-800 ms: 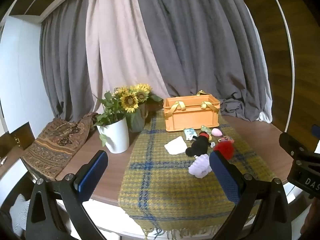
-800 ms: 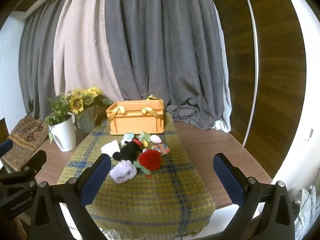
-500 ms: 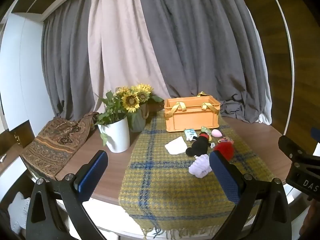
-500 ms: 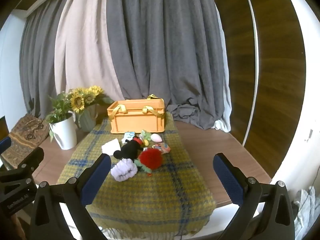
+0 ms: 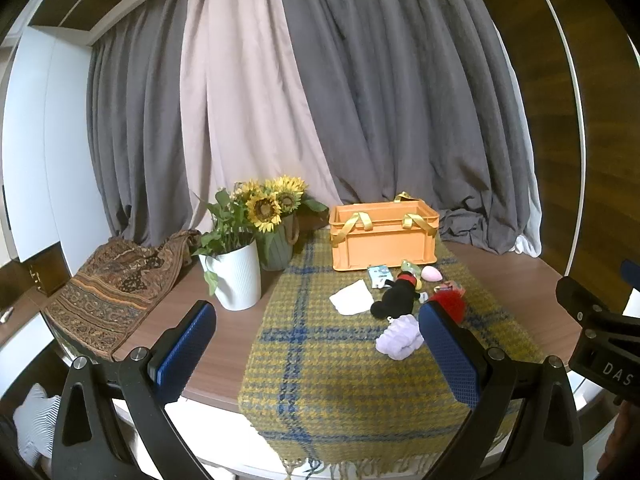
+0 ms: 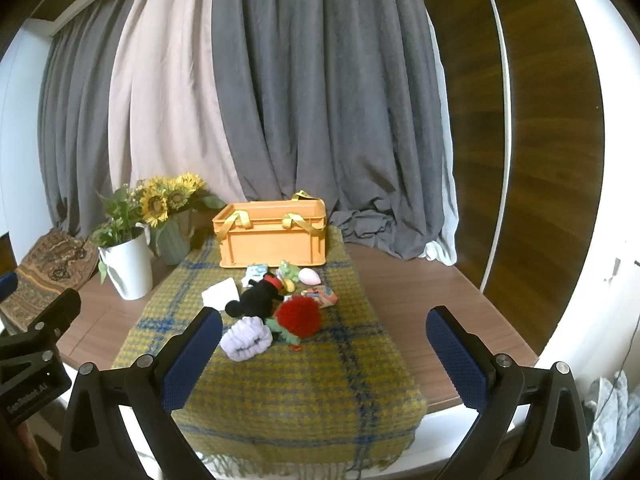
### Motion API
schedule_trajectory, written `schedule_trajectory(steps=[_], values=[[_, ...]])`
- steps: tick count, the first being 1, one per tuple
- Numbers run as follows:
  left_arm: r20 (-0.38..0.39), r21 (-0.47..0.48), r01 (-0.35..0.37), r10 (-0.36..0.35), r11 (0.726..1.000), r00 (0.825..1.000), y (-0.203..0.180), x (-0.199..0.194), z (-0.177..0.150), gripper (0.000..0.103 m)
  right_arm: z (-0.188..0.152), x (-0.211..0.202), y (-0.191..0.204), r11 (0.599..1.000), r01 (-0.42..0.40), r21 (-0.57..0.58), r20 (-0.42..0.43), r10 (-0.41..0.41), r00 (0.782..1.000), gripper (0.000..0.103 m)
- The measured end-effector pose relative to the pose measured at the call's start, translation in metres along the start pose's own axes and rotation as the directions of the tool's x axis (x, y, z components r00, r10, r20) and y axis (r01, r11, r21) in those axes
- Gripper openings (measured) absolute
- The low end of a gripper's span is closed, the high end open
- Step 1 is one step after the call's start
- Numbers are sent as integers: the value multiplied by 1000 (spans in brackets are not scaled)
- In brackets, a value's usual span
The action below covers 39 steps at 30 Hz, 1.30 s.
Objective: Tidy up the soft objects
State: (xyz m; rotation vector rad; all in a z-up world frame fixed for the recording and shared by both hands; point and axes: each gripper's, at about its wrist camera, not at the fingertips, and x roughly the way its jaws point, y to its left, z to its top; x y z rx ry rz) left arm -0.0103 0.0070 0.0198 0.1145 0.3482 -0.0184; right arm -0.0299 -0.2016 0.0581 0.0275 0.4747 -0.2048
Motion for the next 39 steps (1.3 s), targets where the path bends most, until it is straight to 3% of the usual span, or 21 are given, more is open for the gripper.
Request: schedule_trajectory(steps=[39], values=[[3,3,45,-45,999,999,-9,4,-7,103,3,1,-8,1000,10,12,6,-10,1000,103]])
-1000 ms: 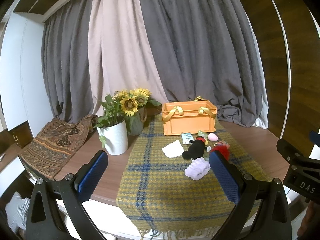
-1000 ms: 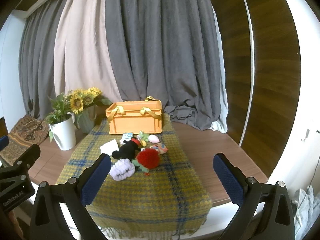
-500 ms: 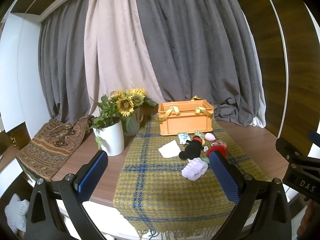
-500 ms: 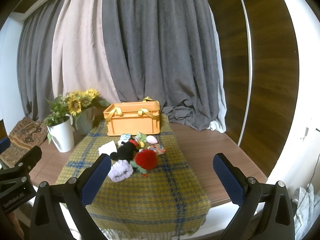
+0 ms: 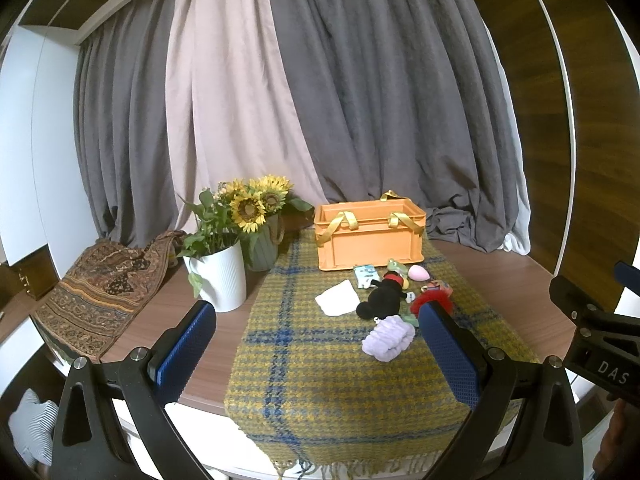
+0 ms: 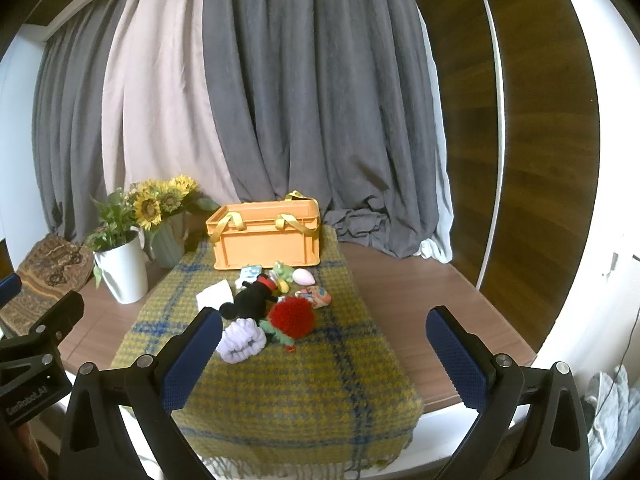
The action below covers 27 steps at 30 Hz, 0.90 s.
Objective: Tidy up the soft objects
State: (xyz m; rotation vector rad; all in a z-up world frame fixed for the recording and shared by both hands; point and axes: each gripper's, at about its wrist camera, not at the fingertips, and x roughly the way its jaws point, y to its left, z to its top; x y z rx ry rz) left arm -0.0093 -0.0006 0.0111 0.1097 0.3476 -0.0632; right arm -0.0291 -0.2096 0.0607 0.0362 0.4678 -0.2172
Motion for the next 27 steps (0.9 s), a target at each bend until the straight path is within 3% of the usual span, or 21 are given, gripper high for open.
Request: schedule_trajectory(steps=[27], values=[[-22,6,13,-13,1000,1000,3,11,-2,103,-4,6,4,1000,2,2,-17,-2,1000,103]])
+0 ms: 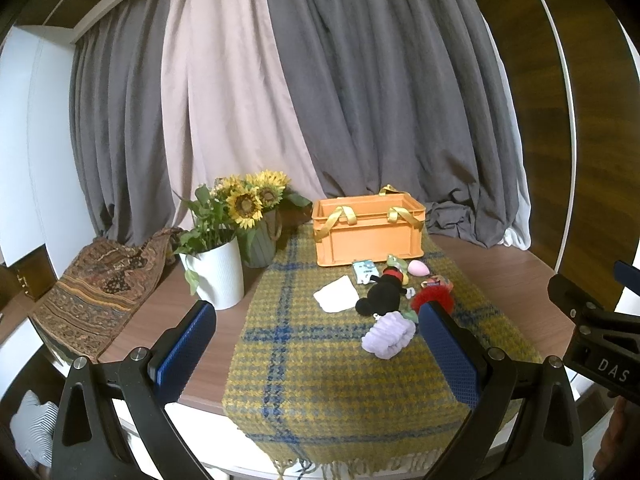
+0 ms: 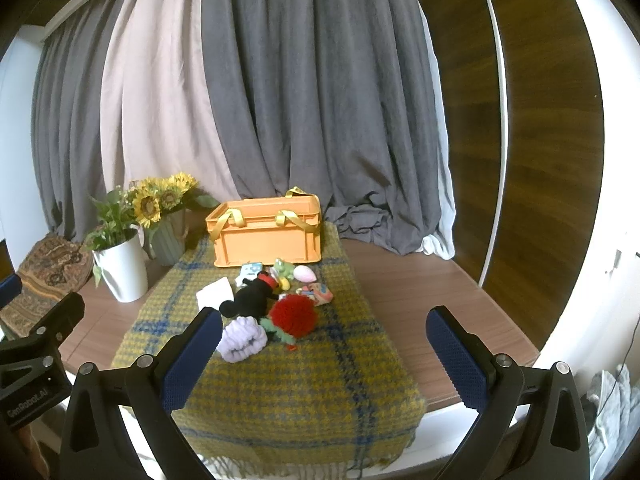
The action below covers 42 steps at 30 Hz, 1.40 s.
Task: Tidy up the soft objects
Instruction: 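Grasp the lavender sock with the left tool while the right tool grasps the red pompom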
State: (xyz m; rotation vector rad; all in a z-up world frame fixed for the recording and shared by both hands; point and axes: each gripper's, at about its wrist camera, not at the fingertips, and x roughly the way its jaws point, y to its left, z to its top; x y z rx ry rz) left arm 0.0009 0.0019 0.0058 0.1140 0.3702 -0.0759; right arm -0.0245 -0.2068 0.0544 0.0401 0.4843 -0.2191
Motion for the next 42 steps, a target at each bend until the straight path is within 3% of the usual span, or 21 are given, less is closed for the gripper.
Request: schedule_trajectory(steps=[5,12,20,27,33,42], values=[[-39,15,37,-37,999,999,-4,19,-5,103,-3,12,2,1000,-11,-7,-28,11,1000,103],[-51,55,33,-30,998,998,-19,59,-16,103,-5,53,-3,1000,-26,15,-98,28,995,103],[-131,92,125,-112,988,985,-28,119,-24,97,-9,116,4,998,-55,2,-170,55,984,103],[-243,133,231,-194,964,950,-35,179,-31,90,-10,167,14,998,-57,-3,-230,55,972,102],[-339,117,336,-280,935,898,-39,218,-42,83,-18,205,23,999,-47,15,-301,49,952,98],[-433,82,399,-328,913,840,-48,251,-58,75,-30,246,26,998,-57,31,-386,65,920,89]])
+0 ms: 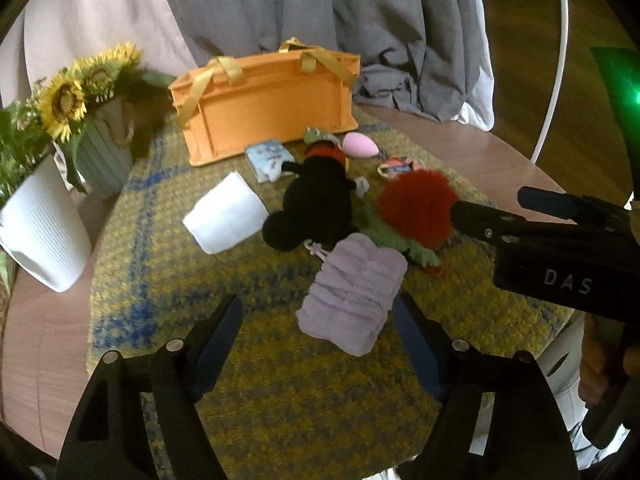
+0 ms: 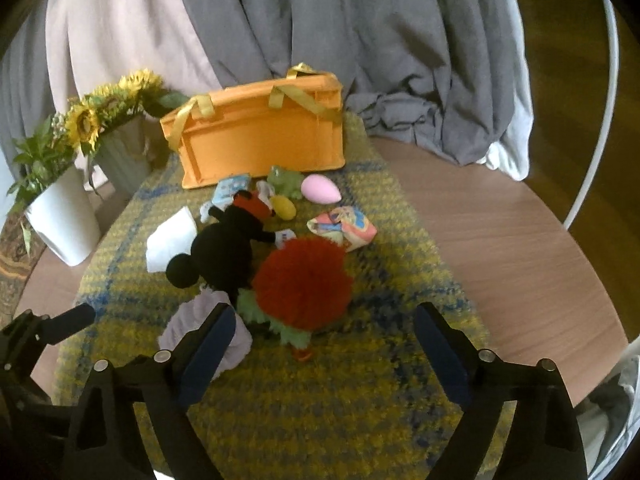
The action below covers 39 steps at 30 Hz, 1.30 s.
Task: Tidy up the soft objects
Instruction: 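Grasp the lavender sock with the left tool while the right tool grasps the red pompom, then lift the sock and pompom and carry both toward the orange crate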
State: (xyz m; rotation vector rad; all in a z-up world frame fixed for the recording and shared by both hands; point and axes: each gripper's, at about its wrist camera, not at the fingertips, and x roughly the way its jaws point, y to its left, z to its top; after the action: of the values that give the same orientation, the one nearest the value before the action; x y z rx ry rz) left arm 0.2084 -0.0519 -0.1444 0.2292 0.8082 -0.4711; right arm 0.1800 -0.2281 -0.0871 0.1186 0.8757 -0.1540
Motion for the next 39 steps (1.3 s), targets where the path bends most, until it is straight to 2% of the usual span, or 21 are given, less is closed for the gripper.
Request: schedule_trajectory(steps=[4,6,10,16,20,25,28,30,36,39], values=[[-45,-36,0,-1,999,999,-2,13,-2,66,3,17,-1,999,-25,-31,-29,24,999,87],[-63,-58,-26,22,998,998,-4,17,-3,62,5,27,-1,997,-56,-45,-46,54,997,86],[-83,-108,-64,56,992,995,-10,20,-6,62,10,46,-3,989,-129,-74,-88,122,989,82],[-132,-191,-98,73,977,989,-20,30,-14,52,12,64,-5,970,-210,-122,-125,195,973,79],[-135,-236,-126,96,964,986,-24,37,-16,50,14,75,-8,958,-245,-152,-138,225,965,79],[-121,-289,-143,113,946,986,-23,43,-13,39,17,88,-9,943,-288,-169,-154,263,952,73],[-114,-300,-163,135,940,984,-25,41,-13,33,17,96,-7,932,-317,-174,-170,288,942,68],[-101,-301,-177,153,937,983,-26,39,-12,25,17,100,-6,926,-334,-178,-176,304,936,62],[-77,-252,-228,216,940,973,-32,33,-7,15,15,105,-3,913,-359,-191,-175,328,928,55],[-58,-230,-247,240,941,969,-33,29,-3,15,15,105,-3,909,-368,-194,-164,339,926,49]])
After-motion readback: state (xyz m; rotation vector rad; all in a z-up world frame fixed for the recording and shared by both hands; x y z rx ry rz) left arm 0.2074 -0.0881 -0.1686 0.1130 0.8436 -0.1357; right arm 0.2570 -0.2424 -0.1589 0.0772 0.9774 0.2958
